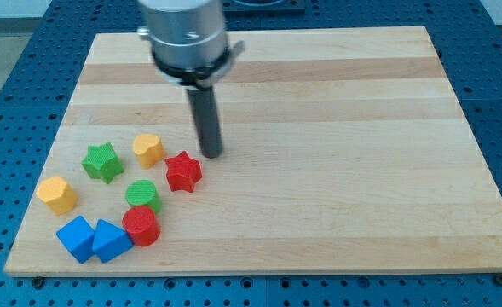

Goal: Move the blue cube left to the red star

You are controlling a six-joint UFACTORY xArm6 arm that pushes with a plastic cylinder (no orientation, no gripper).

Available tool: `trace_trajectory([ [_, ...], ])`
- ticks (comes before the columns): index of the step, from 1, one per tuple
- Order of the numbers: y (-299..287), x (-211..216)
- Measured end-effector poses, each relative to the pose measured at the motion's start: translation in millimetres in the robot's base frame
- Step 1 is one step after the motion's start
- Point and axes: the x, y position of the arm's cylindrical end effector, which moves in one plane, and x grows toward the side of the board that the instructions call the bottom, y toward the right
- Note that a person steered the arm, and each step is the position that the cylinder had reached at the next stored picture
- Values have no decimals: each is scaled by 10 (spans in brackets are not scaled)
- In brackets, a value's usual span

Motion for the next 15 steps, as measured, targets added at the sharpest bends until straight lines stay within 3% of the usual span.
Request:
trace_trajectory([
  [1,133,446],
  [2,-121,994],
  [4,-1022,1563],
  [11,-2177,1371],
  [15,-1384,636],
])
